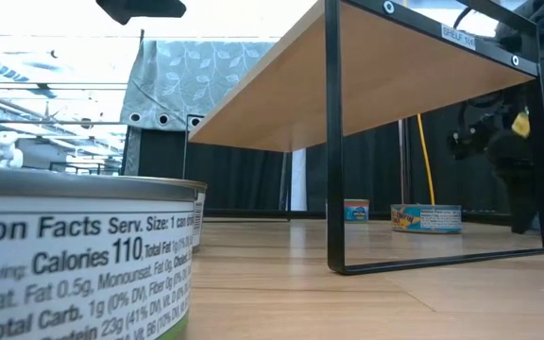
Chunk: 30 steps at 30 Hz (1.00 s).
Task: Stack canned seafood by type on shelf
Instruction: Stack the green tuna can on top of the other tuna can on the shelf
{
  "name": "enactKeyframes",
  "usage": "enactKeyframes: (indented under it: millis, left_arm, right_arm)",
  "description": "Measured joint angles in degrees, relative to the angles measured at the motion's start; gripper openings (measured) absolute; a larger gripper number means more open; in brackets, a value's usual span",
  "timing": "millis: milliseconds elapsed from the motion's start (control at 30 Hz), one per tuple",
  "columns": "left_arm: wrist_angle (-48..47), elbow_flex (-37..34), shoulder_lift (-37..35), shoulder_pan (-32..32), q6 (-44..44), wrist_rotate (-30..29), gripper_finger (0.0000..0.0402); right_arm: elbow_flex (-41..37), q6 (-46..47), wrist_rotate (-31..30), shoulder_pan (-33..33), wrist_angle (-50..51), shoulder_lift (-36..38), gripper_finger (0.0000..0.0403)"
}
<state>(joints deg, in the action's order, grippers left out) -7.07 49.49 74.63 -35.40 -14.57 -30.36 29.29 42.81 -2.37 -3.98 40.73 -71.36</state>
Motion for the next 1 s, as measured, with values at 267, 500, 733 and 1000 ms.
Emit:
enactKeyframes:
  millis: [267, 500, 733, 1000]
  left_arm:
    - [-0.38, 0.00, 0.00, 0.00, 0.09, 0.10, 0.0338]
    - [-1.45, 0.00, 0.00, 0.00, -0.61, 0.12, 0.0338]
    - [-3.15, 0.00, 0.00, 0.00, -1.16, 0.14, 0.0338]
    - [-2.29, 0.00, 0.00, 0.00, 0.13, 0.12, 0.0338]
  right_arm:
    - [1.40, -3.68, 0.96, 2.89, 1.56, 0.95, 0.0000]
    - [10.10, 6.02, -0.21, -2.50, 19.25, 5.30, 0.0000]
    - [12.45, 22.51, -0.24, -15.97, 28.45, 8.08, 0.0000]
    - [12.43, 27.47, -0.85, -26.07, 26.40, 4.63, 0.0000]
